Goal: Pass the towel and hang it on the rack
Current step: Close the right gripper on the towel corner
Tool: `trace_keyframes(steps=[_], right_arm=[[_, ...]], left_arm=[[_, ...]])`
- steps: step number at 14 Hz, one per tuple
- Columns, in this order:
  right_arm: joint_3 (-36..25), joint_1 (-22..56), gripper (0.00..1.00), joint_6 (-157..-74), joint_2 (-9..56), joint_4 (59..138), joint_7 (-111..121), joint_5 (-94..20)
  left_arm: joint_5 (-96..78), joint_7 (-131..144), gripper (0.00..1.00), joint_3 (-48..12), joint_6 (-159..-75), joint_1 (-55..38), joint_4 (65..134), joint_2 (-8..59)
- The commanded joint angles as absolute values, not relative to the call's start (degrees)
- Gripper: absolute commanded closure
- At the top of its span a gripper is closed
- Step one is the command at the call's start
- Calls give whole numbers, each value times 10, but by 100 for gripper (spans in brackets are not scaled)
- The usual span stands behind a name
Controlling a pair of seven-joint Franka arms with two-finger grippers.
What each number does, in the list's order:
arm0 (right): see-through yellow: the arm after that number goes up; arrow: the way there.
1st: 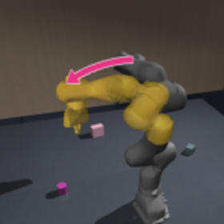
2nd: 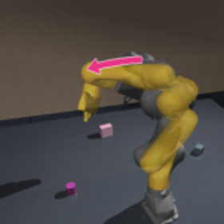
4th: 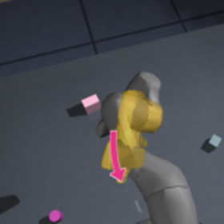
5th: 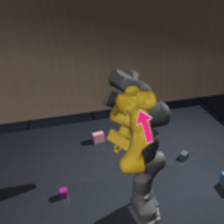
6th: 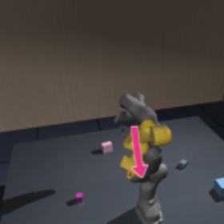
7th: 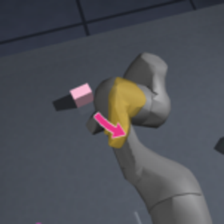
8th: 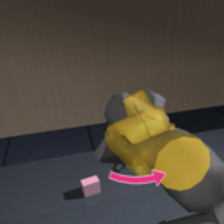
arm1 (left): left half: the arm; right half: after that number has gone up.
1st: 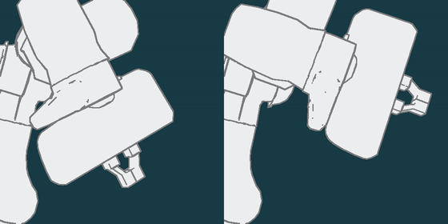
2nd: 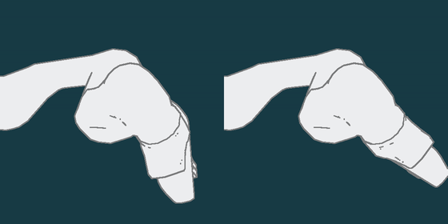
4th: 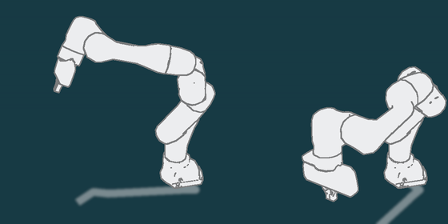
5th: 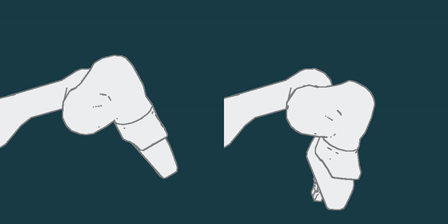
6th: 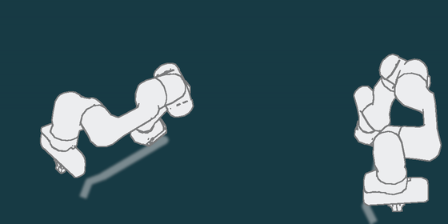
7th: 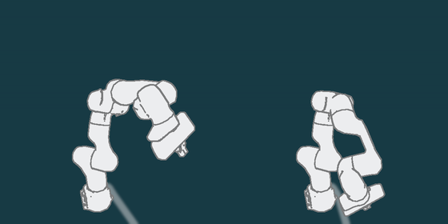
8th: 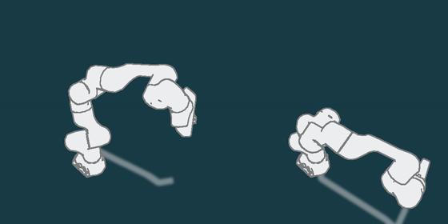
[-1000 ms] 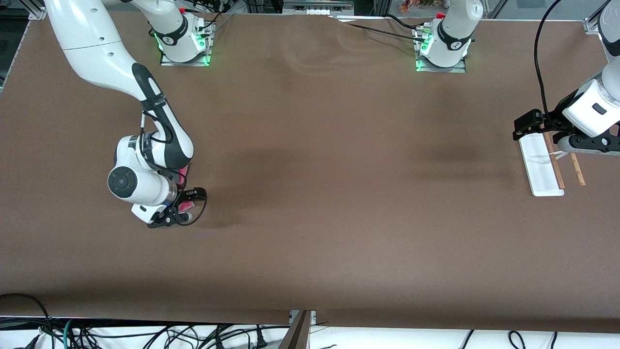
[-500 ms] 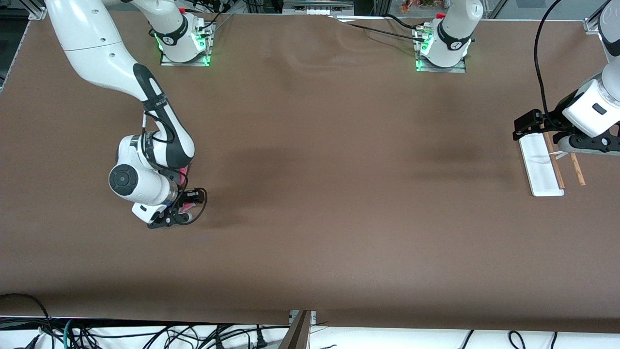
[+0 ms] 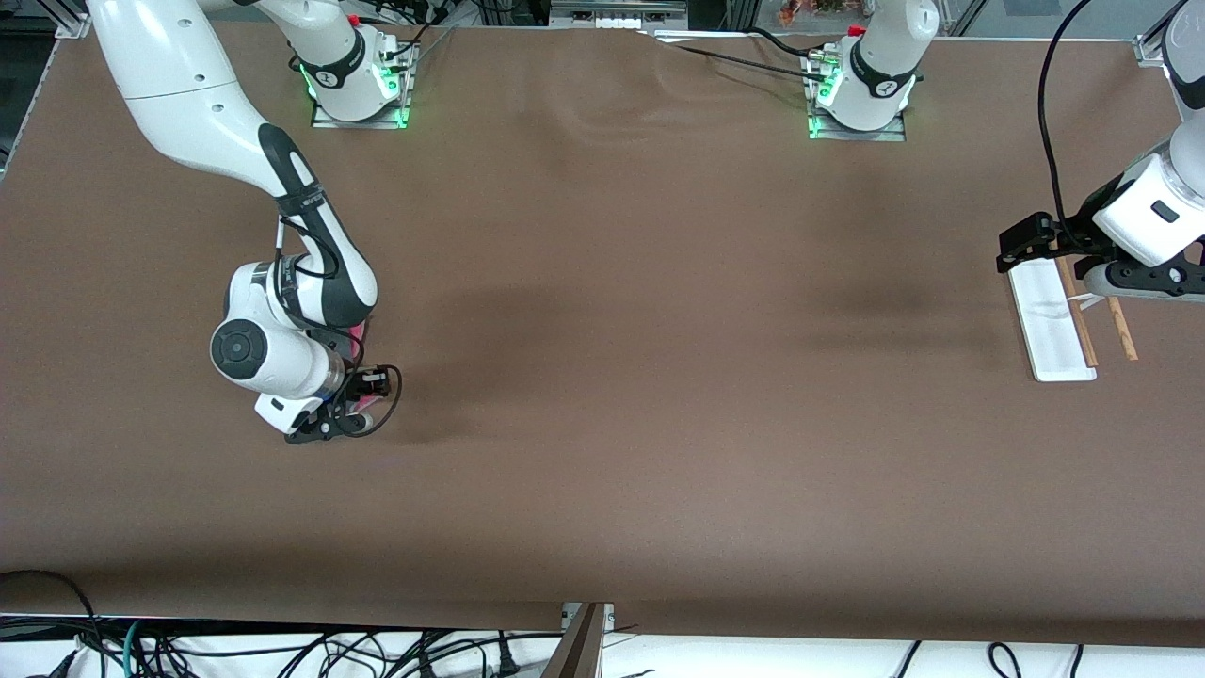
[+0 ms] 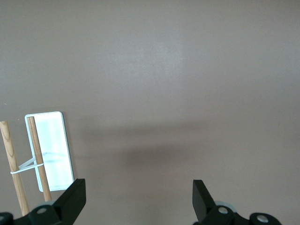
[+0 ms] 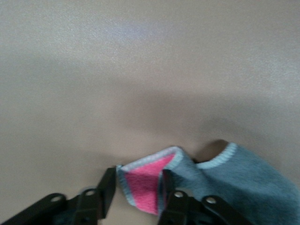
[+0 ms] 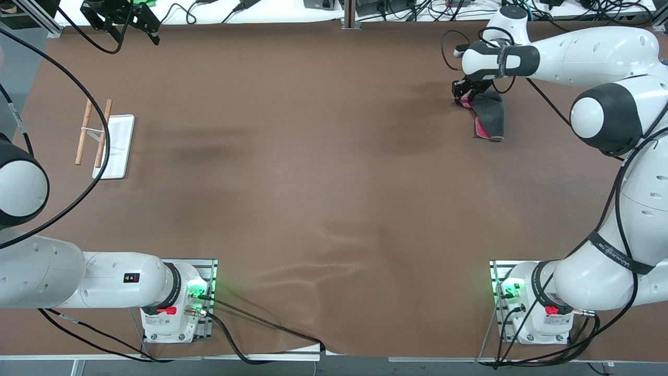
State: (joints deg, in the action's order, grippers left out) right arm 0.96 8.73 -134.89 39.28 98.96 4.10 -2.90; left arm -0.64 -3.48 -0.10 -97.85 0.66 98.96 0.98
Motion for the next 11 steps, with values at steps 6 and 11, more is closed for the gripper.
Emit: trace_keyframes(steps=[6, 11], right_arm=[[8, 90, 99, -1358, 383, 1004, 47, -28], [7, 84, 100, -1290, 352, 952, 47, -29]], left_arm=[[-21, -47, 0, -3, -976, 11, 976, 16], [-21, -47, 0, -3, -976, 11, 976, 16]])
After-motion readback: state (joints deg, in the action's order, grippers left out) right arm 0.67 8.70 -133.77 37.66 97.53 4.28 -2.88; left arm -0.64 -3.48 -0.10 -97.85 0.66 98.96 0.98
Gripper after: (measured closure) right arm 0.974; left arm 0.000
